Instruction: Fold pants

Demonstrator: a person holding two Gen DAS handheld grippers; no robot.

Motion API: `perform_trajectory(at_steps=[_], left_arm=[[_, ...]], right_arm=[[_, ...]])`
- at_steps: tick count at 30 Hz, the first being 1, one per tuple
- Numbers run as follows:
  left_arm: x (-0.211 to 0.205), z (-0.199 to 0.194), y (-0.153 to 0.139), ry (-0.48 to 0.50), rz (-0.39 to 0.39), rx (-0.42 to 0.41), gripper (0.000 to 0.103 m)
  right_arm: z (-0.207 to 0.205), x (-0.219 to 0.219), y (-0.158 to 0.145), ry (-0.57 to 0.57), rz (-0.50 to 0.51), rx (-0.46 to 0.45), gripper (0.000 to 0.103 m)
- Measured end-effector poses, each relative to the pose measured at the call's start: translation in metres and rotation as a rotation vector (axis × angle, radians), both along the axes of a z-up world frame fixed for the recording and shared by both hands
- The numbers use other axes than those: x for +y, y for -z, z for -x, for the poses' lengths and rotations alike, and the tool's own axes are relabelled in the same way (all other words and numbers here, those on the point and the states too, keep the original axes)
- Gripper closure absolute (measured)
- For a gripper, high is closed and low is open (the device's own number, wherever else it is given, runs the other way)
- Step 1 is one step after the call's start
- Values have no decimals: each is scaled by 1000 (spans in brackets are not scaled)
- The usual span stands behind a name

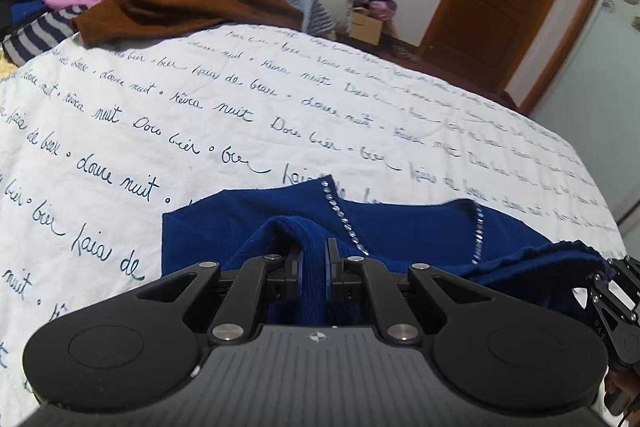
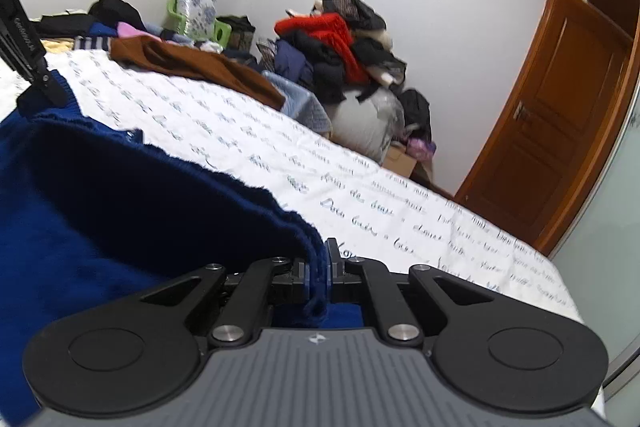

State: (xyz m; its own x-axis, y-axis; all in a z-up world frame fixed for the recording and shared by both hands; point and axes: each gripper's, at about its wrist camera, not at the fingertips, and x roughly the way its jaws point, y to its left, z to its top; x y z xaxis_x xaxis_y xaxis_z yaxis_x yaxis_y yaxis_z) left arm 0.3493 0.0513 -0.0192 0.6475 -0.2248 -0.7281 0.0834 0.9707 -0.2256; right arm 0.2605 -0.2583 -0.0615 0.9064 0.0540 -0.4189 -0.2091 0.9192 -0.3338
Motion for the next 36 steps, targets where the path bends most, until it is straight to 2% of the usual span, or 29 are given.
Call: perform_trajectory(at_steps=[5,6,8,9,10,11,12,13,15,16,17,19,21,23,24,26,28,30,32,33,34,36], left_arm=[[-6,-20,9,-18,-11,12,89],[-5,-25,11,-25,-5,24,82],[1,-36,18,-56,34,67,77],[6,-40,22,-82,64,95,74],[12,-42,24,-106,97,112,72],[17,-42,25,-121,124,118,70],[21,-40,25,-133,129,113,65],[23,-37,24,-148,105,97,54],[24,-28,16,-183,14,31,41],[25,-23,12,-204,-21,-4,39],[27,-19,7,-220,-33,-35,39],[31,-15,-1,-216,-10,-74,35],[26,-12,-4,-177,9,-74,33],[10,-15,1,-82,-11,-39,26],[0,-18,7,-37,-42,-7,24],[-14,-21,22,-20,-132,37,26],[-15,-17,33,-30,-196,38,28],[-10,-7,34,-24,-198,9,28],[-4,10,28,-29,-215,-38,27],[-2,18,24,-31,-226,-58,24],[0,26,23,-31,-234,-69,23],[6,40,23,-8,-232,-68,20]], right_arm=[[-23,-2,11,33,-9,41,96],[-28,-1,14,47,-2,62,96],[-39,-1,21,74,-3,123,94],[-42,-1,24,92,3,137,85],[-43,-1,26,120,19,140,68],[-42,-1,26,154,36,124,59],[-39,-3,24,187,47,100,43],[-35,-5,20,218,49,71,38],[-26,-12,12,261,21,35,38],[-22,-16,7,261,-9,26,38],[-19,-20,1,234,-58,25,38],[-14,-21,-6,137,-156,59,38],[-17,-15,-5,52,-219,126,38],[-27,-8,4,23,-251,212,38],[-36,-5,11,40,-252,261,38],[-49,-8,28,109,-240,316,38],[-43,-12,29,154,-285,303,38],[-27,-12,20,168,-313,255,38],[-11,-4,8,128,-281,196,37],[-2,3,4,99,-268,177,33],[6,10,1,55,-266,175,28],[5,19,0,-31,-256,200,26]])
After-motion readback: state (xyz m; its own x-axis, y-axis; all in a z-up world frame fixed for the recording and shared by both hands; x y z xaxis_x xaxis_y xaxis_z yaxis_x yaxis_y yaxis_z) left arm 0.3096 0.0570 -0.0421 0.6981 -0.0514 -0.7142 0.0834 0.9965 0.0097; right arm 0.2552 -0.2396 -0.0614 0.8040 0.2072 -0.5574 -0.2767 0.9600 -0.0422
